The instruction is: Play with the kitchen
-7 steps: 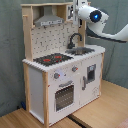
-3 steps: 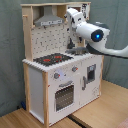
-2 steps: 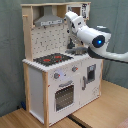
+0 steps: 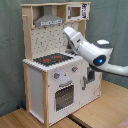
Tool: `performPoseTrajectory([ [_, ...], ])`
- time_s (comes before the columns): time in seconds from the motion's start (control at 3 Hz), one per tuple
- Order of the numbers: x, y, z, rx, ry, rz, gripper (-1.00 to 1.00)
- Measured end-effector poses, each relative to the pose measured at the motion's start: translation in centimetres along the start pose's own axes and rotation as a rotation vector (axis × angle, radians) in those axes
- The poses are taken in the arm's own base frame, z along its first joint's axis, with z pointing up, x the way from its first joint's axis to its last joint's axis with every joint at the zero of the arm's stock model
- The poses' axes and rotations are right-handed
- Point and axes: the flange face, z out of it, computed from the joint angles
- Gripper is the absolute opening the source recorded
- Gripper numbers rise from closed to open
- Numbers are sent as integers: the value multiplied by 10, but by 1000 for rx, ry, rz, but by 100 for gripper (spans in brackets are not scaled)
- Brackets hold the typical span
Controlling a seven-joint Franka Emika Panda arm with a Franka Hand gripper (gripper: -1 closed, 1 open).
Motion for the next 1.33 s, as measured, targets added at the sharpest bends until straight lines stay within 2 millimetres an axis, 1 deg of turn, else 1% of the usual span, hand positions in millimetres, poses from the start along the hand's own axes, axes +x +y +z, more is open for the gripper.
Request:
performPoseTrajectory([
  [0.33, -12, -40, -10, -11, -4, -61, 100],
  [0.67, -29, -69, -17, -16, 7, -99, 100],
  [1.0, -43, -84, -26, -20, 29, -128, 100],
  [1.33, -53, -103, -49, 10, 71, -156, 100],
])
